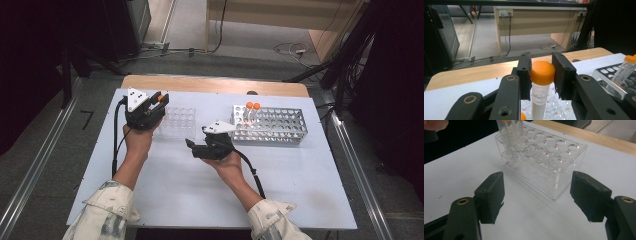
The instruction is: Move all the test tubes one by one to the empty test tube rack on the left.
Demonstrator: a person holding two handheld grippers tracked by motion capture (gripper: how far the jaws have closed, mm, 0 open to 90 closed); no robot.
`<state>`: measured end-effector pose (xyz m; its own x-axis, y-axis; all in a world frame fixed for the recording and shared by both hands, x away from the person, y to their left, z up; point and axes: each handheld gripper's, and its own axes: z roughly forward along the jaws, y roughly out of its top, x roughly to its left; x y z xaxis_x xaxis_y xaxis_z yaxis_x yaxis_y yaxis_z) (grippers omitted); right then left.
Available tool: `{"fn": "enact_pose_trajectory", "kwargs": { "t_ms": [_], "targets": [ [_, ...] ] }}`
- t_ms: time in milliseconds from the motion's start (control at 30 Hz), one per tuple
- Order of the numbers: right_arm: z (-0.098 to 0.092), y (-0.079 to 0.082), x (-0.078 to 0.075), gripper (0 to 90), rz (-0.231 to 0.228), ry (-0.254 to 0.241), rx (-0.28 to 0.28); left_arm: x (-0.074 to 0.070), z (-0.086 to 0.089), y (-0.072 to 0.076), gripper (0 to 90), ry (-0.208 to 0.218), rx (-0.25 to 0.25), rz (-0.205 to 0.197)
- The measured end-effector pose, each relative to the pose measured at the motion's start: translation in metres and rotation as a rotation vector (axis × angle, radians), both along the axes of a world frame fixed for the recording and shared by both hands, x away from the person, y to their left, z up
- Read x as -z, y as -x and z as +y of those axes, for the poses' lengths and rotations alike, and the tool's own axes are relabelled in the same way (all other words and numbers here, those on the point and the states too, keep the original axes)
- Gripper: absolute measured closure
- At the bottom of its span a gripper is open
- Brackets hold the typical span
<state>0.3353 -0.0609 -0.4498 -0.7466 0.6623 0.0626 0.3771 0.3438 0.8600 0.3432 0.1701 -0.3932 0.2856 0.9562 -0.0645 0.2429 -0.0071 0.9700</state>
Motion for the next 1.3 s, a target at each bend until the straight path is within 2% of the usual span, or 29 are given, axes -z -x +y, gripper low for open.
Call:
{"fn": "enact_pose_trajectory", "kwargs": {
  "t_ms": [167, 500, 667, 933, 1100, 1300],
  "targets": [
    [-0.001, 0.000, 0.002, 26.4, 0.000, 0.005, -0.003, 0.005, -0.001, -0.004, 69.6, -0.037, -0.008, 0.007],
    [-0.002, 0.002, 0.001, 26.7, -0.001, -0.002, 0.000, 0.017, -0.005, -0.006, 69.6, -0.044, 0.002, 0.027],
    [-0.002, 0.002, 0.001, 26.8, -0.002, -0.002, 0.000, 0.028, -0.006, -0.004, 69.5, -0.069, 0.000, 0.049],
    [-0.001, 0.002, 0.003, 26.8, 0.001, -0.003, -0.003, 0.041, -0.007, -0.002, 69.3, -0.078, -0.002, 0.065],
    [-0.001, 0.002, 0.003, 26.8, 0.000, 0.001, -0.004, 0.042, -0.008, -0.001, 67.7, -0.079, -0.002, 0.069],
    [-0.002, 0.002, 0.002, 26.9, 0.000, -0.003, 0.000, 0.042, -0.009, -0.001, 60.1, -0.070, -0.001, 0.069]
  ]
}}
